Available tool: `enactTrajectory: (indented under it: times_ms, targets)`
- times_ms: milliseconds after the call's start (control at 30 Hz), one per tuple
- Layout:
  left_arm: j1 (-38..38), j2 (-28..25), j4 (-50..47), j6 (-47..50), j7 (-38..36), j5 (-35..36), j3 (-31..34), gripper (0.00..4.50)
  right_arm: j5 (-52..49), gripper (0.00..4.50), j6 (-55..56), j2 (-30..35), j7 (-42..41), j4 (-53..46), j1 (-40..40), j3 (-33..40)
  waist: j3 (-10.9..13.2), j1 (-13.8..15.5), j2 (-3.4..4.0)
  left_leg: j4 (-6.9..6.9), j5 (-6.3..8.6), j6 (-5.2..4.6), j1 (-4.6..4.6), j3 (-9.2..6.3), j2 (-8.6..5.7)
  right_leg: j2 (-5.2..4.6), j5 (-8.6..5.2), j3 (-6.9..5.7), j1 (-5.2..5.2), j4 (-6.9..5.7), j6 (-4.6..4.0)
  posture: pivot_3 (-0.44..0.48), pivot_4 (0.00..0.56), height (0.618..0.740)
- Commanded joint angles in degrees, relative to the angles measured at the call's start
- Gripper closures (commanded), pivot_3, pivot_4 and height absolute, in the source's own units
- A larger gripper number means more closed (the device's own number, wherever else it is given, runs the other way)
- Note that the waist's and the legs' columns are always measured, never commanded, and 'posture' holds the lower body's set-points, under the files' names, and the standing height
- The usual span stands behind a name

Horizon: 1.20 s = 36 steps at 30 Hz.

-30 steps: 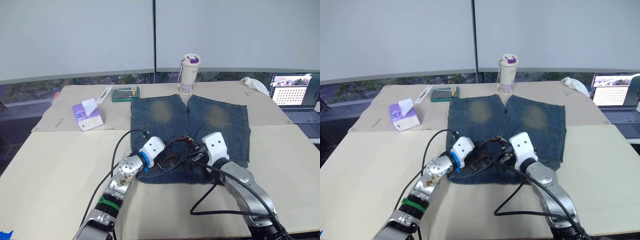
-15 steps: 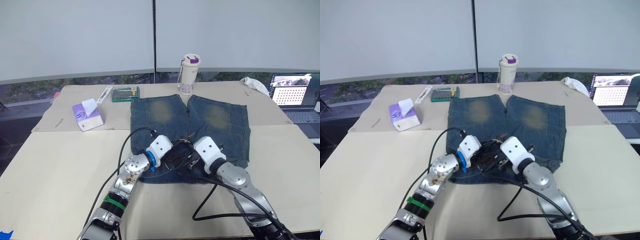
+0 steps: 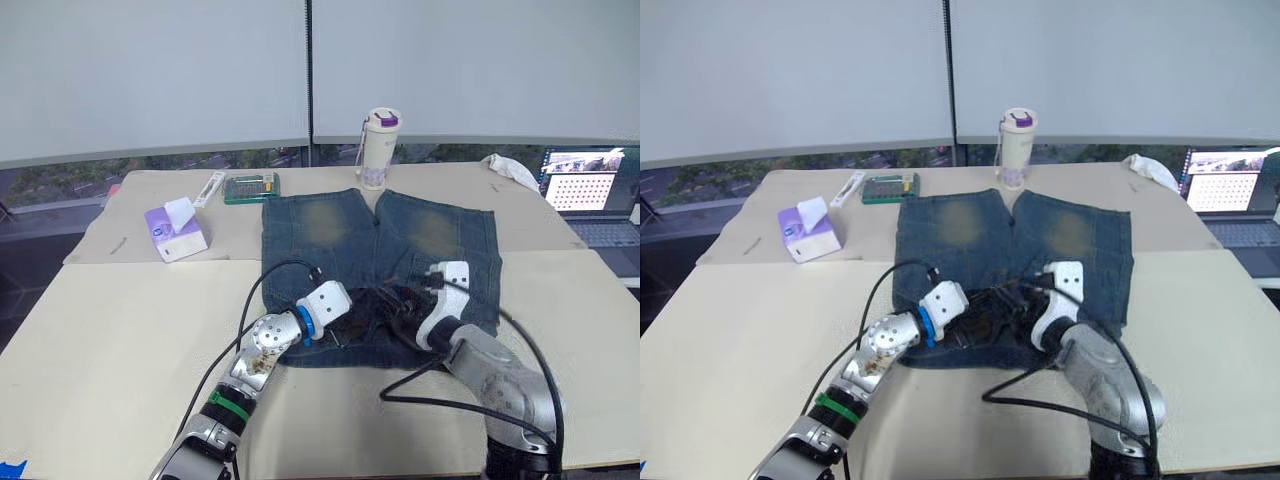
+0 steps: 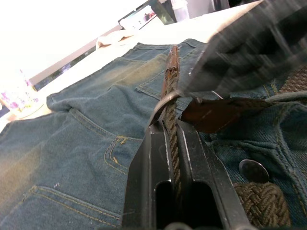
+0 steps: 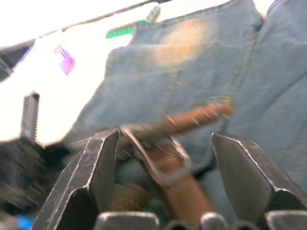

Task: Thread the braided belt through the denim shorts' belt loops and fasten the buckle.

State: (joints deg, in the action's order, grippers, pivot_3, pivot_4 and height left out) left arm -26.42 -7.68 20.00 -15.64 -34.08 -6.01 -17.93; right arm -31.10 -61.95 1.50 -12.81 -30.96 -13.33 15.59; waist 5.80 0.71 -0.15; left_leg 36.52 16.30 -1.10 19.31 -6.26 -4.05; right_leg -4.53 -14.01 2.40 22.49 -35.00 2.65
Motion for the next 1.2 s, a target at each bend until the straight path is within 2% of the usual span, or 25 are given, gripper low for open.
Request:
enactTrajectory:
  times_ms: [33,167,233,500,567,633,700,733,800,833,867,900,1000,1100,1200]
  targets:
    - [-1.3,0.5,-0.2,-1.9,0.7,0.0,0.0,4.5,-7.8,1.03,-6.1,-4.3,5.3,-1.4,-3.3,6.1,0.0,0.0,0.01,-0.03,0.0,0.0,0.0,0.0,0.0,-0.02,0.0,0.0,0.01,-0.01,0.0,0.0,0.15,0.74]
    - [-1.6,0.4,0.4,-3.4,0.5,-0.6,-0.4,4.5,-11.6,1.03,-10.5,-8.5,11.9,0.2,-7.1,11.3,0.0,-0.1,0.03,-0.15,0.0,0.0,0.01,0.02,-0.04,-0.06,0.0,0.02,0.12,-0.04,0.0,0.0,0.15,0.74]
    - [-1.6,0.4,0.8,-3.9,0.4,-0.6,-0.6,4.5,-12.4,1.54,-10.5,-10.1,15.2,1.5,-8.5,13.7,0.0,-0.1,0.05,-0.19,-0.01,0.0,0.01,0.02,-0.03,-0.04,0.0,0.02,0.17,-0.08,0.0,0.0,0.15,0.74]
    - [-1.2,0.2,1.1,-5.1,0.5,-0.6,-0.7,4.5,-14.1,4.14,-12.2,-8.1,18.9,2.7,-8.2,13.8,-0.1,-0.3,0.09,-0.23,-0.01,0.01,0.02,0.04,-0.02,0.0,0.0,0.03,0.21,-0.1,0.0,0.0,0.15,0.74]
    - [-0.8,0.2,0.8,-4.7,-0.3,0.5,-0.5,4.5,-14.6,4.44,-12.1,-7.9,19.4,2.7,-8.0,13.9,-0.1,-0.4,0.09,-0.23,-0.01,0.01,0.02,0.04,-0.02,0.0,0.0,0.03,0.2,-0.1,0.0,0.0,0.15,0.74]
    - [-0.3,-0.3,0.4,-6.0,-1.4,1.5,-0.5,4.5,-15.0,4.44,-12.0,-7.7,19.7,2.6,-7.7,13.9,-0.1,-0.4,0.09,-0.23,-0.01,0.0,0.02,0.05,-0.03,-0.01,0.0,0.02,0.19,-0.1,0.0,0.0,0.15,0.74]
    - [-0.7,-2.2,1.6,-8.1,-3.4,1.0,-0.9,3.72,-15.7,4.5,-12.0,-7.3,20.3,2.2,-7.7,14.5,-0.1,-0.5,0.09,-0.23,-0.01,0.0,0.02,0.05,-0.02,0.0,0.0,0.02,0.19,-0.1,0.0,0.0,0.15,0.74]
    - [-1.0,-2.7,2.5,-8.6,-3.9,1.3,-0.6,3.56,-15.3,4.5,-11.9,-6.0,20.1,2.0,-7.4,14.0,-0.1,-0.5,0.1,-0.24,-0.01,0.0,0.01,0.04,-0.02,0.01,0.0,0.02,0.2,-0.11,0.0,0.0,0.15,0.74]
    - [-1.2,-3.2,3.8,-10.0,-5.3,3.6,0.9,2.85,-13.0,4.5,-10.4,-1.3,18.1,1.3,-5.8,11.2,-0.1,-0.4,0.11,-0.23,-0.02,0.01,0.02,0.05,-0.03,0.0,0.0,0.01,0.2,-0.1,0.0,0.0,0.15,0.74]
    - [-0.7,-3.8,3.8,-11.1,-7.9,6.3,1.5,2.56,-13.0,4.5,-9.7,0.1,17.6,1.4,-5.2,11.5,-0.1,-0.3,0.11,-0.22,-0.01,0.0,0.01,0.05,-0.04,-0.01,0.0,-0.01,0.17,-0.08,0.0,0.0,0.15,0.74]
    - [0.0,-4.7,3.8,-12.3,-10.8,8.2,1.5,2.46,-13.3,4.5,-9.1,1.3,17.3,1.4,-4.7,12.1,-0.1,-0.4,0.11,-0.22,-0.02,0.0,0.02,0.05,-0.04,-0.01,0.0,-0.02,0.17,-0.06,0.0,0.0,0.15,0.74]
    - [0.4,-5.9,3.9,-13.7,-13.5,9.3,1.0,1.91,-13.5,4.5,-8.6,2.3,16.9,1.5,-4.3,12.4,-0.1,-0.5,0.11,-0.22,-0.02,0.0,0.02,0.06,-0.04,0.0,0.0,-0.02,0.17,-0.06,0.0,0.0,0.15,0.74]
    - [1.4,-9.4,5.9,-15.0,-18.7,10.9,1.5,0.96,-12.2,4.5,-7.7,7.9,14.7,0.6,-2.2,10.7,-0.1,-0.7,0.13,-0.24,-0.02,0.0,0.0,0.07,-0.01,0.03,0.0,-0.02,0.15,-0.05,0.0,0.0,0.15,0.74]
    - [2.2,-11.1,6.6,-13.8,-22.6,13.6,2.2,0.01,-13.7,4.5,-7.1,10.8,12.9,-0.2,-1.3,10.9,-0.1,-0.9,0.13,-0.24,-0.02,-0.01,-0.01,0.07,-0.01,0.05,0.0,-0.02,0.13,-0.03,0.0,0.0,0.15,0.74]
    - [1.9,-12.5,9.2,-14.5,-23.2,12.2,2.5,0.01,-14.5,4.5,-7.4,12.6,12.1,-0.5,-1.0,11.3,0.0,-0.9,0.13,-0.23,-0.02,-0.02,-0.02,0.07,0.0,0.05,0.0,-0.02,0.11,-0.04,0.0,0.0,0.15,0.74]
